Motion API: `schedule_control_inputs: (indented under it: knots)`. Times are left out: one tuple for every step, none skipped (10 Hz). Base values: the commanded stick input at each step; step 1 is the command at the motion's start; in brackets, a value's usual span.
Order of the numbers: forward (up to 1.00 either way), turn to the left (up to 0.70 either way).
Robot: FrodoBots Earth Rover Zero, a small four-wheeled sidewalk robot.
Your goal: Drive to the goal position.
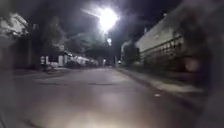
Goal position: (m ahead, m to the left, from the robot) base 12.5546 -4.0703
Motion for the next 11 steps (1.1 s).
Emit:
schedule_control_inputs:
  knots:
    - [0.50, 0.00]
    - [0.50, 0.00]
    - [0.50, 0.00]
    - [0.50, 0.00]
    - [0.50, 0.00]
    - [0.50, 0.00]
    - [0.50, 0.00]
    - [0.50, 0.00]
    - [0.50, 0.00]
    - [0.50, 0.00]
    - [0.50, 0.00]
